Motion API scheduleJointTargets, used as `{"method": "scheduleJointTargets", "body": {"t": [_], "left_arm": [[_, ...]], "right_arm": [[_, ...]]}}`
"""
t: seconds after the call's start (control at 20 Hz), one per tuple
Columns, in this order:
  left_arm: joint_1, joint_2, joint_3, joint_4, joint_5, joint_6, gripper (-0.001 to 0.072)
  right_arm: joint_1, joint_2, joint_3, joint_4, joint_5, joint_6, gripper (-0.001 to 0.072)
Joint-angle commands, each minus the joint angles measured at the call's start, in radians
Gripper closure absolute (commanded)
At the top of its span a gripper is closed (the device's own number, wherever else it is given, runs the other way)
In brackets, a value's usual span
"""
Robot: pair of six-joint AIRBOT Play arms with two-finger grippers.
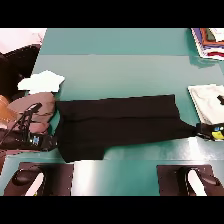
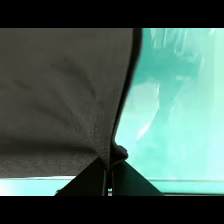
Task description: Fold the shirts.
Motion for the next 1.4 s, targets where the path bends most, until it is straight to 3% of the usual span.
{"method": "scheduleJointTargets", "body": {"t": [0.0, 0.25, 0.45, 0.6, 0.7, 0.75, 0.9, 0.95, 1.0, 1.05, 1.1, 1.35], "left_arm": [[0.000, -0.111, 0.055, 0.085, 0.154, 0.039, 0.0685], [0.000, -0.500, 0.243, 0.090, 0.430, 0.116, 0.0684], [0.000, -0.752, 0.397, 0.085, 0.491, 0.164, 0.0684], [0.000, -0.828, 0.444, 0.084, 0.550, 0.163, 0.0677], [0.000, -0.830, 0.466, 0.081, 0.563, 0.145, 0.0140], [0.000, -0.830, 0.489, 0.085, 0.532, 0.135, 0.0099], [0.000, -0.827, 0.567, 0.089, 0.365, 0.137, 0.0102], [0.000, -0.827, 0.576, 0.074, 0.325, 0.138, 0.0145], [-0.002, -0.827, 0.575, 0.068, 0.303, 0.138, 0.0372], [-0.010, -0.827, 0.575, 0.070, 0.301, 0.147, 0.0570], [-0.018, -0.827, 0.575, 0.066, 0.307, 0.164, 0.0664], [-0.098, -0.830, 0.575, 0.045, 0.370, 0.163, 0.0683]], "right_arm": [[0.079, -0.093, 0.124, -0.020, -0.045, 0.028, 0.0700], [0.171, -0.443, 0.335, -0.017, -0.188, 0.029, 0.0700], [0.209, -0.667, 0.464, -0.015, -0.200, 0.029, 0.0698], [0.210, -0.764, 0.537, 0.034, -0.202, 0.024, 0.0680], [0.178, -0.796, 0.575, 0.124, -0.201, 0.002, 0.0370], [0.156, -0.800, 0.589, 0.176, -0.192, -0.027, 0.0304], [0.068, -0.772, 0.594, 0.243, -0.108, -0.120, 0.0300], [0.032, -0.765, 0.594, 0.243, -0.081, -0.134, 0.0299], [-0.005, -0.760, 0.588, 0.243, -0.063, -0.139, 0.0284], [-0.050, -0.756, 0.567, 0.246, -0.063, -0.139, 0.0166], [-0.088, -0.756, 0.536, 0.248, -0.062, -0.139, 0.0129], [-0.178, -0.785, 0.304, 0.367, -0.137, -0.271, 0.0131]]}}
